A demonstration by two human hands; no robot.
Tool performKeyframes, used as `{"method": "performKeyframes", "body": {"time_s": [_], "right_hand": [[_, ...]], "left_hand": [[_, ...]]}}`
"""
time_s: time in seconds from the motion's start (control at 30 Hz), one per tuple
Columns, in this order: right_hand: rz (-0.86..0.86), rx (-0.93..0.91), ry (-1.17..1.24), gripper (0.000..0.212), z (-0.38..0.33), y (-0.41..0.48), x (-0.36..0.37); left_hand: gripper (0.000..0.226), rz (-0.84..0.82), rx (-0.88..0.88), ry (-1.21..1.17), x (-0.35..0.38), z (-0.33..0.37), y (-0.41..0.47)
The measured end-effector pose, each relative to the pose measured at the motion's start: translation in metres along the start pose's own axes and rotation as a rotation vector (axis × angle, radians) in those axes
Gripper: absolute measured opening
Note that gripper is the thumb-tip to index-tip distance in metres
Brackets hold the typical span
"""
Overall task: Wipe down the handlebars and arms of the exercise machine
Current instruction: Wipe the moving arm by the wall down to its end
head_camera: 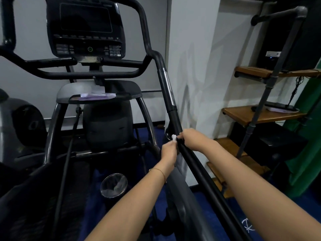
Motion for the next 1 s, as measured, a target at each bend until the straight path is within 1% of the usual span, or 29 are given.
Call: {"method": "performKeyframes", "body": {"time_s": [0.07,0.13,0.23,0.3,0.4,0.5,0.67,0.8,0.9,0.93,1.0], "right_hand": [[-0.018,-0.047,-0.081,0.041,0.002,-0.003,0.000],[-0.012,-0.076,-0.119,0.044,0.004,-0.006,0.001],[0.001,-0.099,-0.163,0.050,0.007,-0.006,0.001],[0.010,-0.110,-0.179,0.053,0.008,-0.007,0.002],[-0.007,-0.100,-0.155,0.058,0.011,-0.010,0.004],[-0.025,-0.111,-0.118,0.059,0.016,-0.012,0.005],[-0.011,-0.131,-0.095,0.075,0.032,-0.012,0.018],[0.006,-0.224,-0.110,0.084,0.038,-0.014,0.034],[0.022,-0.244,-0.085,0.086,0.040,-0.016,0.034],[0.024,-0.247,-0.083,0.087,0.041,-0.016,0.033],[0.019,-0.241,-0.070,0.087,0.042,-0.016,0.028]], "left_hand": [[0.026,0.013,0.043,0.049,0.002,-0.010,-0.013],[0.024,-0.020,0.084,0.108,0.000,-0.031,-0.034],[0.033,-0.071,0.117,0.092,0.001,-0.056,-0.071],[0.036,-0.038,0.128,0.078,0.003,-0.051,-0.070],[0.020,-0.017,0.149,0.107,0.005,-0.031,-0.046],[0.017,0.000,0.169,0.174,0.007,-0.029,-0.043],[0.019,-0.116,0.086,0.131,0.003,-0.068,-0.092],[0.018,-0.034,0.100,0.129,0.007,-0.055,-0.071],[0.015,-0.009,0.088,0.165,0.008,-0.051,-0.072],[0.016,-0.020,0.061,0.153,0.008,-0.055,-0.084],[0.021,-0.100,-0.018,0.129,0.004,-0.068,-0.124]]}}
Point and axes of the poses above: each hand's wrist, its own y-axis towards the middle knuckle, its own x-axis out of the palm, z = x × y, the point moved 1 cm from there along y, towards the middle knuckle, and after that the axes turned 3 degrees about -y, right-handed, at the moved point
